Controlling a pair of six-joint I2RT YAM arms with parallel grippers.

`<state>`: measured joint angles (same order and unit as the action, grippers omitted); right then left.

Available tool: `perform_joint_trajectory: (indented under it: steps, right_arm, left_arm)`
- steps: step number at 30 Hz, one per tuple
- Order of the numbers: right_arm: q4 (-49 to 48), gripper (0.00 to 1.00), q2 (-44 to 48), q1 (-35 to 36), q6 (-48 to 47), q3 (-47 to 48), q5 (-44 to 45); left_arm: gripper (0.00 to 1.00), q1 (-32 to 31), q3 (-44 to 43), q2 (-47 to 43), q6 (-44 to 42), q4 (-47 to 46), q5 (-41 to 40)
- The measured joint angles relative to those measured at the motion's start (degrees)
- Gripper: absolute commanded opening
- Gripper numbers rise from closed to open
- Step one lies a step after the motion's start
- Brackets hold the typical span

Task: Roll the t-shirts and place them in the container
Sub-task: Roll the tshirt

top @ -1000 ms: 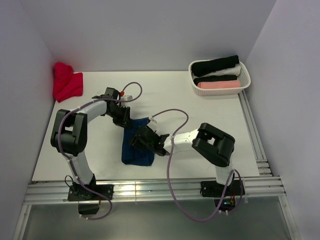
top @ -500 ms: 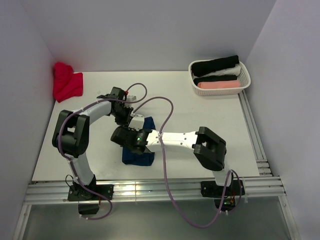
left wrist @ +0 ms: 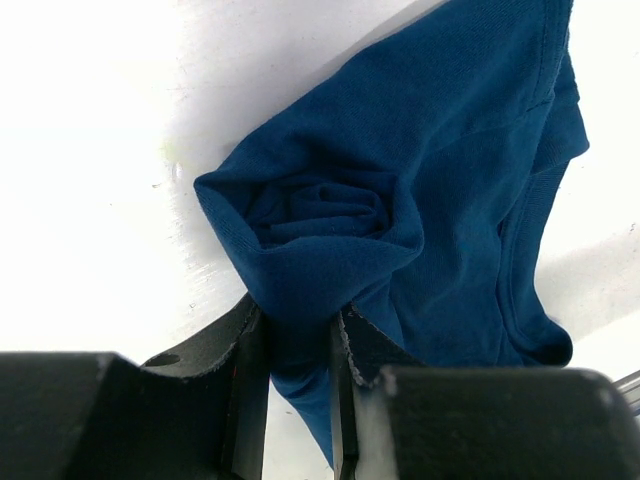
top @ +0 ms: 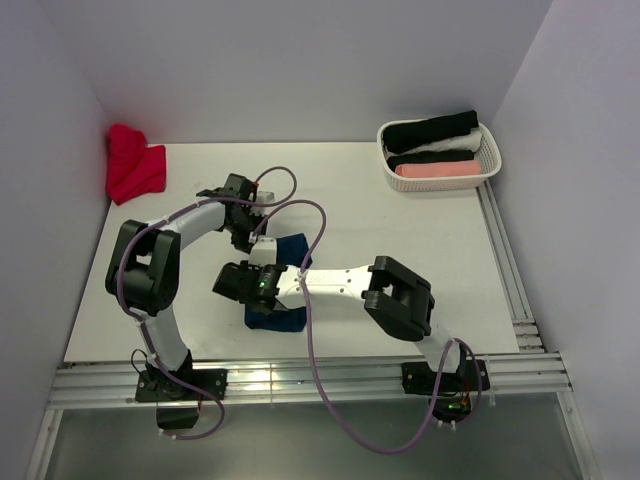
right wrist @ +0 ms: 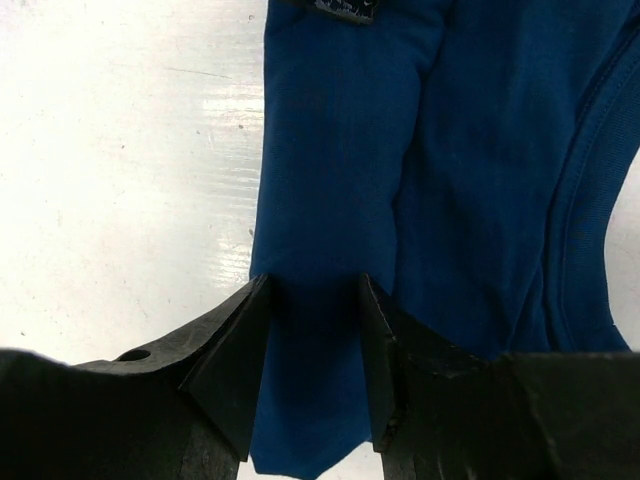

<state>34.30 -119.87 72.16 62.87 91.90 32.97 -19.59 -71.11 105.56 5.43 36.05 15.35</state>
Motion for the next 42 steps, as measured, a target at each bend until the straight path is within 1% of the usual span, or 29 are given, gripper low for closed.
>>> perform_joint_trajectory:
  steps: [3, 4, 9, 19, 21, 24, 26, 27, 29, 31, 32, 33, 35, 36, 39, 42]
  right_arm:
    - [0.02, 0.47, -0.09, 0.09, 0.04, 0.0, -0.04]
    - [0.0, 0.47, -0.22, 0.2, 0.07, 0.0, -0.09]
    - [-0.13, 0.54, -1.51, 0.74, 0.37, 0.04, -0.35]
    - [-0.07, 0.57, -2.08, 1.29, 0.63, 0.15, 0.28]
    - [0.11, 0.57, -2.25, 1.31, 0.57, 0.57, 0.17]
    - [0.24, 0.54, -2.4, 1.38, 0.52, 0.79, -0.11]
    - [-0.07, 0.48, -2.4, 1.36, 0.52, 0.66, -0.46]
    - [-0.74, 0.46, -2.4, 1.36, 0.55, 0.28, -0.61]
    - [-2.69, 0.39, -2.21, 1.36, 0.74, -1.22, -0.7]
    - [-5.53, 0.31, -1.09, 1.36, 1.05, -3.76, -0.76]
    - [-6.93, 0.3, -0.22, 1.31, 1.4, -5.25, -0.87]
    - [-9.18, 0.24, 0.87, 1.22, 1.66, -7.28, -1.14]
    - [-13.03, 0.23, 3.19, 0.92, 2.51, -11.52, -1.9]
    - [-16.15, 0.23, 4.66, 0.66, 2.82, -14.29, -2.8]
    - [-27.1, 0.22, 9.31, -0.46, 4.31, -24.2, -5.88]
    - [-38.93, 0.2, 12.81, -2.08, 6.1, -33.31, -9.73]
  left_arm:
    - [0.27, -0.07, -0.07, 0.0, 0.0, 0.07, -0.11]
    - [0.27, -0.07, -0.09, 0.02, 0.0, 0.11, -0.11]
    - [0.29, -0.22, -0.24, 0.04, 0.0, 0.33, -0.22]
    - [0.3, -0.33, -0.26, 0.04, 0.0, 0.44, -0.37]
    - [0.33, -0.35, -0.26, 0.04, 0.0, 0.44, -0.42]
    - [0.37, -0.39, -0.26, 0.07, -0.02, 0.44, -0.5]
    - [0.38, -0.39, -0.31, 0.15, -0.04, 0.46, -0.5]
    - [0.4, -0.39, -0.44, 0.22, -0.07, 0.61, -0.52]
    - [0.43, -0.39, -0.81, 0.37, -0.15, 1.05, -0.52]
    - [0.48, -0.39, -1.29, 0.59, -0.2, 1.6, -0.55]
    - [0.5, -0.39, -1.49, 0.68, -0.26, 1.7, -0.52]
    - [0.54, -0.39, -1.9, 0.83, -0.28, 2.05, -0.46]
    - [0.59, -0.35, -2.82, 1.11, -0.37, 2.54, -0.04]
    - [0.63, -0.22, -3.48, 1.18, -0.48, 2.8, 0.26]
    - [0.69, 0.7, -5.92, 1.2, -0.94, 3.45, 2.56]
    - [0.71, 2.49, -8.07, 1.16, -1.66, 3.41, 6.1]
